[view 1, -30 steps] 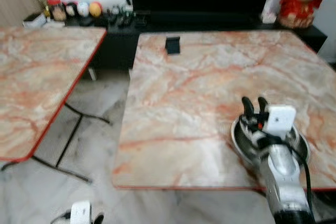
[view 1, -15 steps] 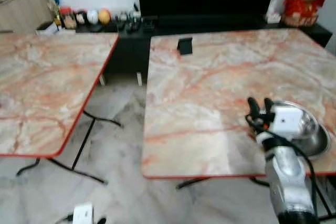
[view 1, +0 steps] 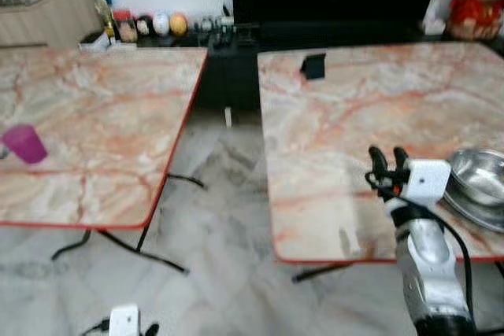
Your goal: Setting the table
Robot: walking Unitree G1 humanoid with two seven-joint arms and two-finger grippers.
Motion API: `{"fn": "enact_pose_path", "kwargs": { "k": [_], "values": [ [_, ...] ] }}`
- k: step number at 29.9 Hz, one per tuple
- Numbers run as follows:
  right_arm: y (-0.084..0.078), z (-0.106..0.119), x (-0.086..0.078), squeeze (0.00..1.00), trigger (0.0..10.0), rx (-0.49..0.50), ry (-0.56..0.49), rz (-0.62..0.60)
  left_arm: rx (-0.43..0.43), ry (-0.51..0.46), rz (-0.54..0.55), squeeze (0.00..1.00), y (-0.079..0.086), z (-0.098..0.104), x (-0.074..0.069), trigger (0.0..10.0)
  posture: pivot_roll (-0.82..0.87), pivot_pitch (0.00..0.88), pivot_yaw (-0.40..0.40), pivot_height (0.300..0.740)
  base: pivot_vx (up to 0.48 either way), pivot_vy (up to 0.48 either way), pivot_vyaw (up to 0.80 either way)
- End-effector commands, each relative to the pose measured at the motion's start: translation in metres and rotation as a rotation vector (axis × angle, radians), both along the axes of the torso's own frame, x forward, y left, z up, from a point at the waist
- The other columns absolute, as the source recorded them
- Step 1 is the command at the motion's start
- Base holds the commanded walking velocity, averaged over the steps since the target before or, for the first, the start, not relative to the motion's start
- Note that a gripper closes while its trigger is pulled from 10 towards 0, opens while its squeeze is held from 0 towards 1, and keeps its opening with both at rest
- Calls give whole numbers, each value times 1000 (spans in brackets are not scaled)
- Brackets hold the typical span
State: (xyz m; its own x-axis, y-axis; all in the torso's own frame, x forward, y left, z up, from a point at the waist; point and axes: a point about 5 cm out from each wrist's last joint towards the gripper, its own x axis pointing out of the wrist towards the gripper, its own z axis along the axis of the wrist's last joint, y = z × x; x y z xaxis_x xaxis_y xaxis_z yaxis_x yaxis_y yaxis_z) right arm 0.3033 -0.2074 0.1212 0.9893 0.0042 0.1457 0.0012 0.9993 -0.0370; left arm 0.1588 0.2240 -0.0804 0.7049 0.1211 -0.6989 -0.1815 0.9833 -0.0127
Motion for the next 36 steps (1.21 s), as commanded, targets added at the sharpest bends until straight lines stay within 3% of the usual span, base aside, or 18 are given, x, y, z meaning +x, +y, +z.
{"fn": "enact_pose_path", "kwargs": {
  "k": [1,36],
  "values": [
    [-1,3,1,0,10000,2,-7,-1,1,7,25,0,5,0,-1,10000,-96,0,30,740,0,371,0],
    [5,3,4,0,10000,14,-13,14,4,18,25,0,7,0,-3,10000,-93,0,34,740,0,368,0]
  ]
}}
